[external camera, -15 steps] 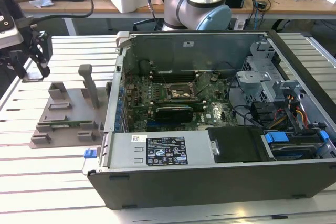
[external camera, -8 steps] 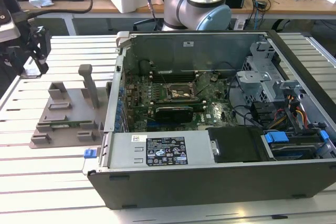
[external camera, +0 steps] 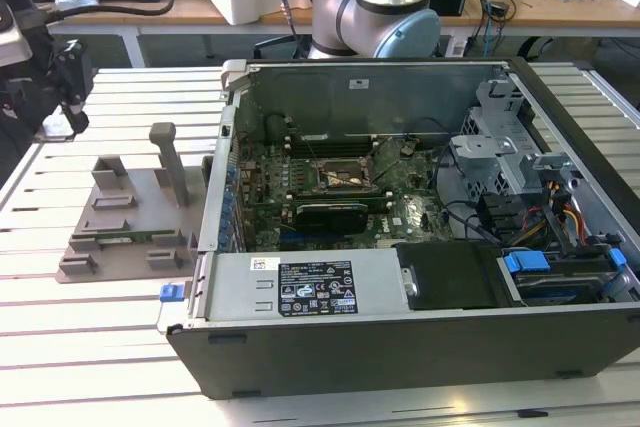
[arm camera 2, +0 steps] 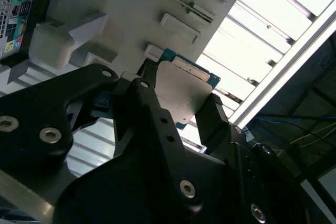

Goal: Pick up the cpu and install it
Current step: 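Pick up the cpu and move it towards the insertion slot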

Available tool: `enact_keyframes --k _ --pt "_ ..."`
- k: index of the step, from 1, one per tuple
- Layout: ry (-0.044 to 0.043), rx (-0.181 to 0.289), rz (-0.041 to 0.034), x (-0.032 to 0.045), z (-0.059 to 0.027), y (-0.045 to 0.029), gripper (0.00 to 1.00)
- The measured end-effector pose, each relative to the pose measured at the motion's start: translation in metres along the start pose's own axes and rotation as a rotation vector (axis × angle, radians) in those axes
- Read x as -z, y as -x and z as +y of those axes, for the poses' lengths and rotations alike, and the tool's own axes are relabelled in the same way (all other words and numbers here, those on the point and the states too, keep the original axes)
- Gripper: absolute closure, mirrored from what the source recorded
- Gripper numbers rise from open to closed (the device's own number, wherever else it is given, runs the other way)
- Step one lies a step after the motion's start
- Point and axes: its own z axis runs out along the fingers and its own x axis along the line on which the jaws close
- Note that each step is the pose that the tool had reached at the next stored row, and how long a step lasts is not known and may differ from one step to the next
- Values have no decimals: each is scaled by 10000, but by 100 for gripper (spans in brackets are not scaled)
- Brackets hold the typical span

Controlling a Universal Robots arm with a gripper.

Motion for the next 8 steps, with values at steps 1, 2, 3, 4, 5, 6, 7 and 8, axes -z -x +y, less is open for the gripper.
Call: enact_keyframes --k 1,2,3,4,5,6,7,8 --pt "0 0 0 19 0 1 46" --pt "0 0 0 43 -1 1 46" --pt "0 1 0 61 -2 2 46" --pt "0 0 0 76 -2 2 46" --pt "0 0 0 103 -3 3 46" --pt "-1 0 0 136 -4 4 46" --pt "0 0 0 168 -5 5 46" --pt "0 0 -1 203 -6 6 46"
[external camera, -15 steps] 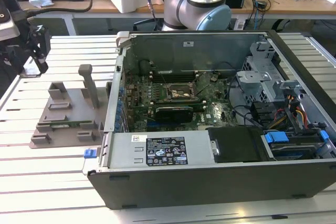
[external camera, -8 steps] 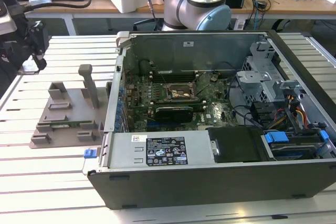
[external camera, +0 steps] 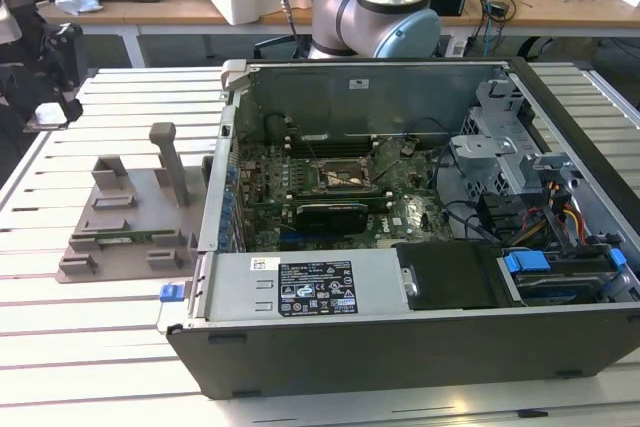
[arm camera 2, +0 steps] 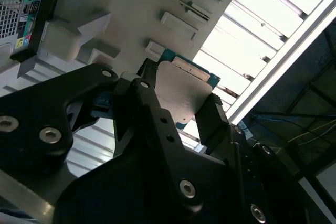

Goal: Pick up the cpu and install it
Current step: 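Pick up the cpu and move it towards the insertion slot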

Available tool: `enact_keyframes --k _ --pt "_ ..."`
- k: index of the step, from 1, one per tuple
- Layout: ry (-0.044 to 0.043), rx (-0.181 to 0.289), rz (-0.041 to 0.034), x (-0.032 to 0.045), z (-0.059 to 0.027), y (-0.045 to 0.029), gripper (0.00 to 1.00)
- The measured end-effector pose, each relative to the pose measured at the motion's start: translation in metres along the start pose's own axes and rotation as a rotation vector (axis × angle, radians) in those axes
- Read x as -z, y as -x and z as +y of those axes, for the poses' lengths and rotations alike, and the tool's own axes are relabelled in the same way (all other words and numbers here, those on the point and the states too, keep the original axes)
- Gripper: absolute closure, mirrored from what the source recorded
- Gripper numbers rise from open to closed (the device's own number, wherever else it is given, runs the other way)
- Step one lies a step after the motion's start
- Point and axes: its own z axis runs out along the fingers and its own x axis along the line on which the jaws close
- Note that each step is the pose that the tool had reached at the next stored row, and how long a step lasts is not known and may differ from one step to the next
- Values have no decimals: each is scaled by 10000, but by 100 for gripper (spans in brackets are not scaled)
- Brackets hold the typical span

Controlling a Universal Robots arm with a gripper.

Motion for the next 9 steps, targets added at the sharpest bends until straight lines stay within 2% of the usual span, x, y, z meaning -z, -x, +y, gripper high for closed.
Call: enact_keyframes --k 1,9 --pt "-1 0 0 48 -2 1 46" --pt "-1 0 0 214 -6 6 46"
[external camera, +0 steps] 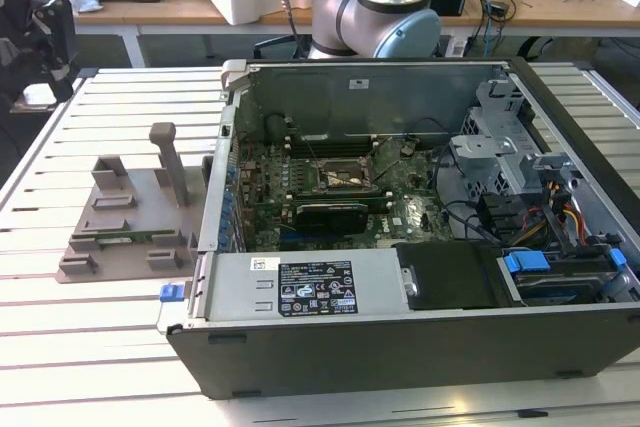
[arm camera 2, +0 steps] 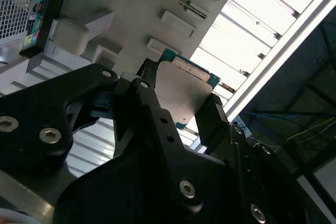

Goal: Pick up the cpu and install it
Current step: 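Pick up the cpu and move it towards the insertion slot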

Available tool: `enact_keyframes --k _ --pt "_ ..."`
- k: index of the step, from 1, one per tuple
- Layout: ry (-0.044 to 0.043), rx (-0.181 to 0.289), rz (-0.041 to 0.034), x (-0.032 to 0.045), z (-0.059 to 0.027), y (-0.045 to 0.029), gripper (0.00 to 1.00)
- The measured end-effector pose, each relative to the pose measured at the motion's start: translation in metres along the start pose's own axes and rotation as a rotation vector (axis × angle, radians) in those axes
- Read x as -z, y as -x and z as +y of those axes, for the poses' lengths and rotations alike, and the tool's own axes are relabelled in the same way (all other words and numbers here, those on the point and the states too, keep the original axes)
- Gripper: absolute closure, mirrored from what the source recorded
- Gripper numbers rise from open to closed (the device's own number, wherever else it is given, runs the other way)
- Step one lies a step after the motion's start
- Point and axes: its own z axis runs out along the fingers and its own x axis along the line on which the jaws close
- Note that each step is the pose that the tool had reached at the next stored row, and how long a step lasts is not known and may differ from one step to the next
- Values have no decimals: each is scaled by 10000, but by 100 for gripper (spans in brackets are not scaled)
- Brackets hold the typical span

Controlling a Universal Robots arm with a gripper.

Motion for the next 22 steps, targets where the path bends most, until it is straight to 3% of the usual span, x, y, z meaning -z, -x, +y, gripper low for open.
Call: enact_keyframes --k 9,11,13,14,16,19,22 --pt "1 0 -1 184 -5 5 46" --pt "57 -1 -1 199 -5 6 46" --pt "67 -1 -1 272 -8 8 46" --pt "123 -1 -3 290 -9 9 46" --pt "368 -10 -7 328 -12 9 46" --pt "389 -9 -8 328 -14 16 46" --pt "388 -11 -7 326 -14 77 46"
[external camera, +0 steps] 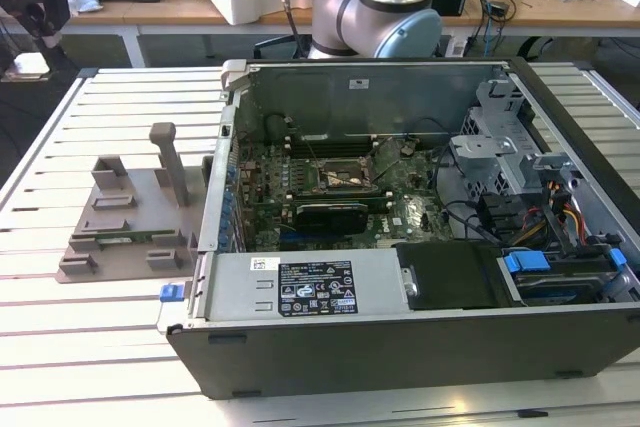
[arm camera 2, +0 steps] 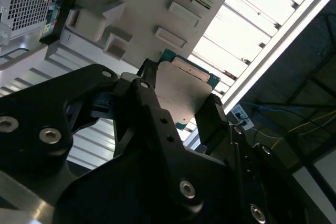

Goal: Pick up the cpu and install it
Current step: 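Pick up the cpu and move it towards the insertion slot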

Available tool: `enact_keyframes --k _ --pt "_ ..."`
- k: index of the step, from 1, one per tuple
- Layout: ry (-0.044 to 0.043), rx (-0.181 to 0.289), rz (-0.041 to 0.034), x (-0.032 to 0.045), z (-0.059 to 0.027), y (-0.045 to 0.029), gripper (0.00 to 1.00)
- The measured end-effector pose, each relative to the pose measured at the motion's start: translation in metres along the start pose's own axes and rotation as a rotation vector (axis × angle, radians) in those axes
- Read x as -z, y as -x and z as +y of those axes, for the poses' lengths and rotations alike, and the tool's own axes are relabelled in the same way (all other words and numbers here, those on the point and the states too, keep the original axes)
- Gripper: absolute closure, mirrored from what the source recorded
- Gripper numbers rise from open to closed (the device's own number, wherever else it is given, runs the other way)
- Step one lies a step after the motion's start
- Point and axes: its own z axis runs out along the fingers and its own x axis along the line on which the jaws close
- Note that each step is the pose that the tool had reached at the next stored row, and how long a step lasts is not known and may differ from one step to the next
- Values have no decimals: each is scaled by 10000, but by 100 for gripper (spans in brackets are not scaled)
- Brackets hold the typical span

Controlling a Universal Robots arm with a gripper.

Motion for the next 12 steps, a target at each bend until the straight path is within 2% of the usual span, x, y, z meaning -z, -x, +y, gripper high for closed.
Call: enact_keyframes --k 12 --pt "0 0 1 -10 -7 368 46"
